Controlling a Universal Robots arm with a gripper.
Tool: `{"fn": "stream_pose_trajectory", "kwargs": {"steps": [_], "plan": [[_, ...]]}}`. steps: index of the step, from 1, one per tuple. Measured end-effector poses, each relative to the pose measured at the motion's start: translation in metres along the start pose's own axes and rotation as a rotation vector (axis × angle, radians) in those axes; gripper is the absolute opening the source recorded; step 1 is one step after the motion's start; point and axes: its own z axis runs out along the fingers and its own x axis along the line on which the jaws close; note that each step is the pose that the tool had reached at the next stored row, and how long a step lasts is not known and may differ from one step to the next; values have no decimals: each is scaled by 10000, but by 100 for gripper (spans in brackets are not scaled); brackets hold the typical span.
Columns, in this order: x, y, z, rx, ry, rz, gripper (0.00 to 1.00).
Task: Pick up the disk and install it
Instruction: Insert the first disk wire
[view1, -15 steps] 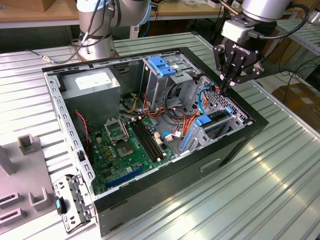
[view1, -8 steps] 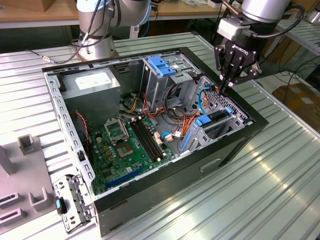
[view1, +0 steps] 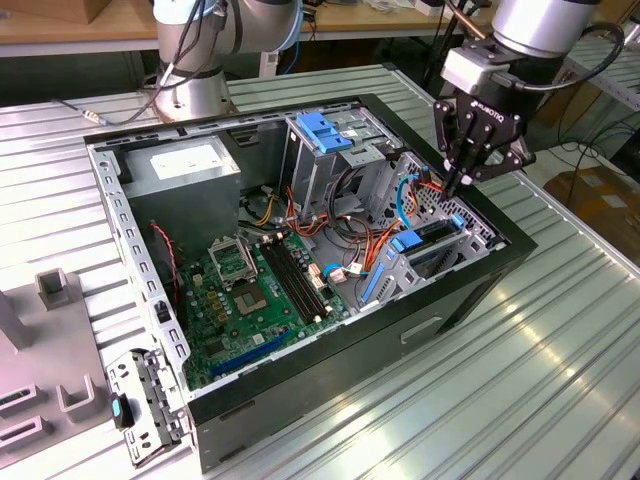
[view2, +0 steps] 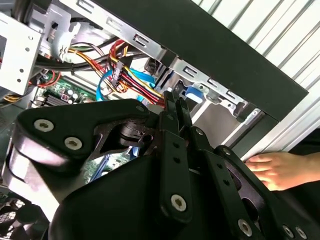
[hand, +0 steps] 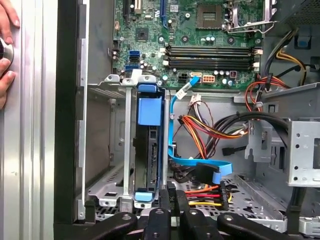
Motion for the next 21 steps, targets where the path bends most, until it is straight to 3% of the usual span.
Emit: {"fn": "stream_pose_trajectory", "kwargs": {"steps": [1,5,7,10,12,17,21], "plan": [[22,2,7,1,-37,6,16],[59,17,28,3,-49,16,16],[66,56,32,35,-75,18,16],[81,99,44,92,-197,23,16],[104,110,54,115,-227,25,16],[179,114,113,119,-230,61,16],[183,126,153,139,-229,126,16]]}}
